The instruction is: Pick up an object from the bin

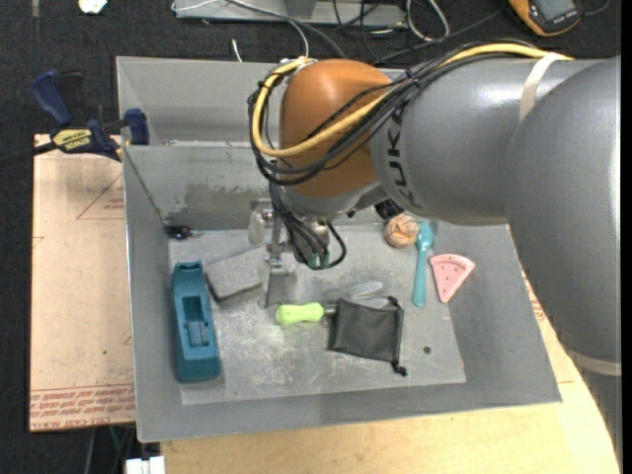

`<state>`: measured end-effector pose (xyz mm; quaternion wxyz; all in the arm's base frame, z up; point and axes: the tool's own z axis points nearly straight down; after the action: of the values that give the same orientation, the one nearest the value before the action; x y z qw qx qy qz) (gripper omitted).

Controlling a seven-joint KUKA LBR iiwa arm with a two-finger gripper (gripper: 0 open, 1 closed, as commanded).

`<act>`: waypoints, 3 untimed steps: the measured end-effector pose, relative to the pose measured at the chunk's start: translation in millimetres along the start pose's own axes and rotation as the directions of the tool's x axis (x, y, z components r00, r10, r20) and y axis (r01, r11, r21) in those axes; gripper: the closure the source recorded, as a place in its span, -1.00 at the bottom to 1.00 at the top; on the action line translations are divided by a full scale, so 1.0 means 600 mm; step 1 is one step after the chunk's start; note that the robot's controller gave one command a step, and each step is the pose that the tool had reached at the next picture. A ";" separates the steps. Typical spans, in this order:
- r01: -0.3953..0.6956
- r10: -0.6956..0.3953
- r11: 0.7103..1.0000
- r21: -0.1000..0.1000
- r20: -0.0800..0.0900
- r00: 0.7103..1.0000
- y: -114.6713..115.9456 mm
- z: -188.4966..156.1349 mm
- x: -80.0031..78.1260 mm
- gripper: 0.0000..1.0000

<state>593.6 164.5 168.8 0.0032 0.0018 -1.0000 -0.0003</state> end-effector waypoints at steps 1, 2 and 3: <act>-0.003 0.003 1.000 -0.001 0.007 1.000 -0.001 -0.008 -0.003 -1.00; -0.076 0.076 0.997 -0.003 0.007 0.997 -0.061 0.060 0.027 -1.00; -0.203 0.203 0.979 -0.007 0.011 0.979 -0.121 0.064 0.057 -1.00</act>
Offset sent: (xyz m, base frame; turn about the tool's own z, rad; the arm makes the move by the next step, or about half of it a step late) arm -0.0238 -0.0523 -0.0523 0.1083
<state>559.3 91.6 130.4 -0.0027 -0.1005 -0.9949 -0.0031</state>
